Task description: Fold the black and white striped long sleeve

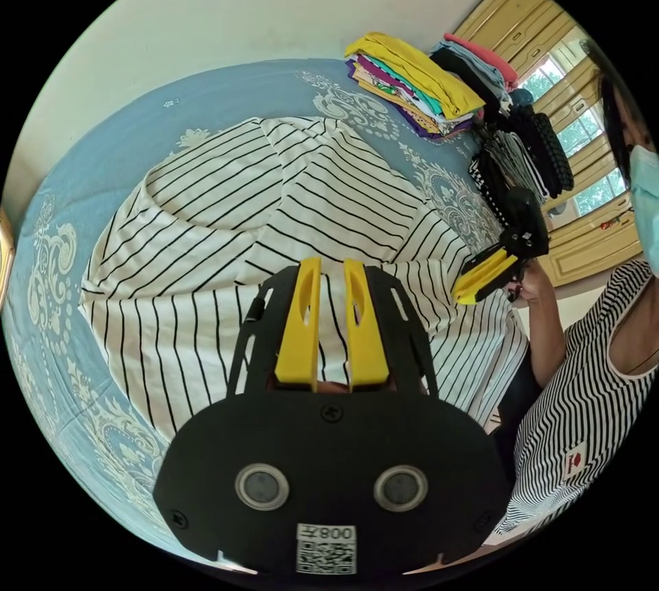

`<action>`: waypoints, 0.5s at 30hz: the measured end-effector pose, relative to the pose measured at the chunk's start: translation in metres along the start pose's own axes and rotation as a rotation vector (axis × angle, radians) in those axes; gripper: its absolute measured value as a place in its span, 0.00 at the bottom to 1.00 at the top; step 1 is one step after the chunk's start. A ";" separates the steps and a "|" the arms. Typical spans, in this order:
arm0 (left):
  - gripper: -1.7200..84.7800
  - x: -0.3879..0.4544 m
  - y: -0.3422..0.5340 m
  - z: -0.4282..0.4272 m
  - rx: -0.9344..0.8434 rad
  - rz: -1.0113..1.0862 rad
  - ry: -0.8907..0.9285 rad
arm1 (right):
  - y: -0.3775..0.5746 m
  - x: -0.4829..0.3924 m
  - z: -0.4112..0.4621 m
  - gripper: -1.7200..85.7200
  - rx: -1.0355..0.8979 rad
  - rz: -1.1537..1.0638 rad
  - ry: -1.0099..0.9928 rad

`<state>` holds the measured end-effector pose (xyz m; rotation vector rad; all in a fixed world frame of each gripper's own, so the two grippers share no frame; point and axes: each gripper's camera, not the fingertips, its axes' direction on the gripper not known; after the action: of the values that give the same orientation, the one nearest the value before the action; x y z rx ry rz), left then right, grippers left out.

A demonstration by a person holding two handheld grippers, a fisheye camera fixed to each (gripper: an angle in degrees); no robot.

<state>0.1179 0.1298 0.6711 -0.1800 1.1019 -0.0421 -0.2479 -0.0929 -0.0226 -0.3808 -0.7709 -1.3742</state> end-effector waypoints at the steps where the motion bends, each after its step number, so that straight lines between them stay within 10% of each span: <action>1: 0.10 0.003 -0.007 0.004 -0.021 0.020 0.004 | 0.005 0.000 -0.009 0.08 0.040 0.024 0.017; 15: 0.03 0.021 -0.048 0.032 -0.128 0.087 -0.054 | -0.014 -0.084 -0.003 0.04 0.164 -0.001 0.333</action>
<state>0.1588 0.0844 0.6748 -0.2464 1.0584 0.1112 -0.2612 -0.0362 -0.0845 -0.0200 -0.6010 -1.3214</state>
